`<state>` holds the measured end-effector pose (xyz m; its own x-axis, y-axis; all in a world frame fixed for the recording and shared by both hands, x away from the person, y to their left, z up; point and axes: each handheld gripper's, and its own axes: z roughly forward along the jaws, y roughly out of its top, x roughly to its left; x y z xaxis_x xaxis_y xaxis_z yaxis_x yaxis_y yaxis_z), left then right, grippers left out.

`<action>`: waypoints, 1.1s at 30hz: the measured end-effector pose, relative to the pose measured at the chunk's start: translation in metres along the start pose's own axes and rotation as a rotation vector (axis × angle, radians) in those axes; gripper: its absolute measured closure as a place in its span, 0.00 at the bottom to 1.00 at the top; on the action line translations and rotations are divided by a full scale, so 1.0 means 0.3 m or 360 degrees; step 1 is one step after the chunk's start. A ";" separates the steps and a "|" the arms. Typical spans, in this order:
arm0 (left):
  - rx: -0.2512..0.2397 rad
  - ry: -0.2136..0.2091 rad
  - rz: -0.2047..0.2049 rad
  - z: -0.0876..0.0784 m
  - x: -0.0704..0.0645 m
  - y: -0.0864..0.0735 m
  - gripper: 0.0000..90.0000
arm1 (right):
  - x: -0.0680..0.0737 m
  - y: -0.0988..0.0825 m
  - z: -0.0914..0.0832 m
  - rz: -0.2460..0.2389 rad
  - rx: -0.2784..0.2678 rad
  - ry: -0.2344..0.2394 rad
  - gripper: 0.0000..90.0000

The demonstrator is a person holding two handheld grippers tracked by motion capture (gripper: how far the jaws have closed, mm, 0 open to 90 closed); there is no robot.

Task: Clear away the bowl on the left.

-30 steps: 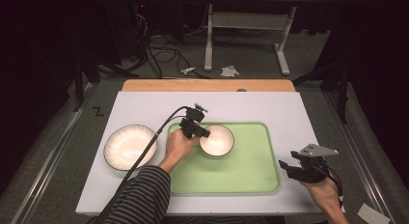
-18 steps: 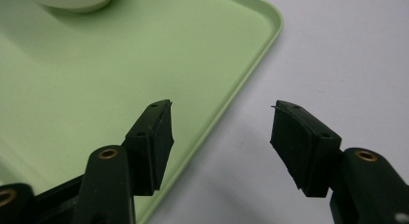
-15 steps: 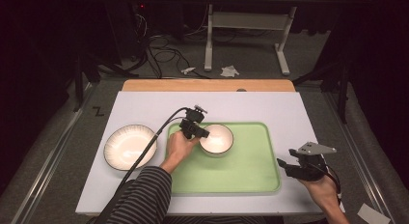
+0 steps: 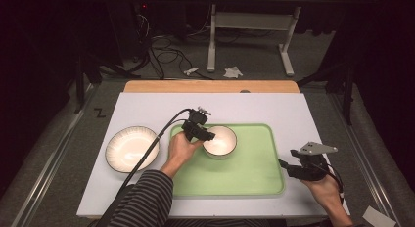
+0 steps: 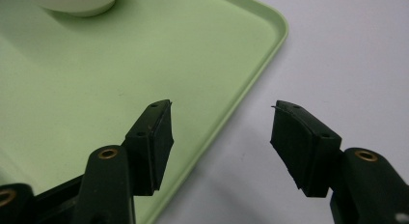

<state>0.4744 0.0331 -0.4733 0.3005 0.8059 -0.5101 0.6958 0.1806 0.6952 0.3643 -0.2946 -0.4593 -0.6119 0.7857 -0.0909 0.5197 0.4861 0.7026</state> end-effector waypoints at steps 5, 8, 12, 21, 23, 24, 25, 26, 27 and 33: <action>-0.0091 -0.0050 0.0068 -0.080 -0.022 0.021 0.58 | -0.003 0.003 0.010 -0.0006 0.0009 0.0007 0.46; -0.0143 -0.0075 0.0079 -0.122 -0.026 0.026 0.57 | -0.009 0.005 0.013 -0.0006 0.0014 0.0009 0.46; -0.0184 -0.0077 0.0082 -0.164 -0.015 0.027 0.56 | -0.021 0.006 0.018 0.0008 0.0019 0.0012 0.46; -0.0270 -0.0056 0.0095 -0.259 0.026 0.010 0.56 | -0.032 0.014 0.029 0.0003 0.0023 0.0019 0.46; -0.0282 -0.0042 0.0092 -0.282 0.043 0.000 0.56 | -0.032 0.018 0.033 0.0002 0.0016 0.0024 0.46; -0.0279 -0.0033 0.0098 -0.289 0.049 -0.005 0.56 | -0.033 0.020 0.035 -0.0006 0.0019 0.0022 0.46; -0.0279 -0.0033 0.0098 -0.289 0.049 -0.005 0.56 | -0.033 0.020 0.035 -0.0006 0.0019 0.0022 0.46; -0.0277 -0.0025 0.0097 -0.295 0.054 -0.009 0.56 | -0.034 0.022 0.038 -0.0004 0.0019 0.0022 0.46; -0.0278 -0.0017 0.0105 -0.301 0.059 -0.014 0.56 | -0.035 0.024 0.040 -0.0008 0.0022 0.0021 0.46; -0.0283 0.0005 0.0068 -0.340 0.087 -0.036 0.55 | -0.041 0.033 0.050 -0.0014 0.0021 0.0024 0.46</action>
<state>0.4083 0.1097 -0.4425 0.3253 0.8167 -0.4767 0.5560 0.2426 0.7950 0.3859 -0.2938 -0.4619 -0.6252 0.7756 -0.0865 0.5220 0.4980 0.6925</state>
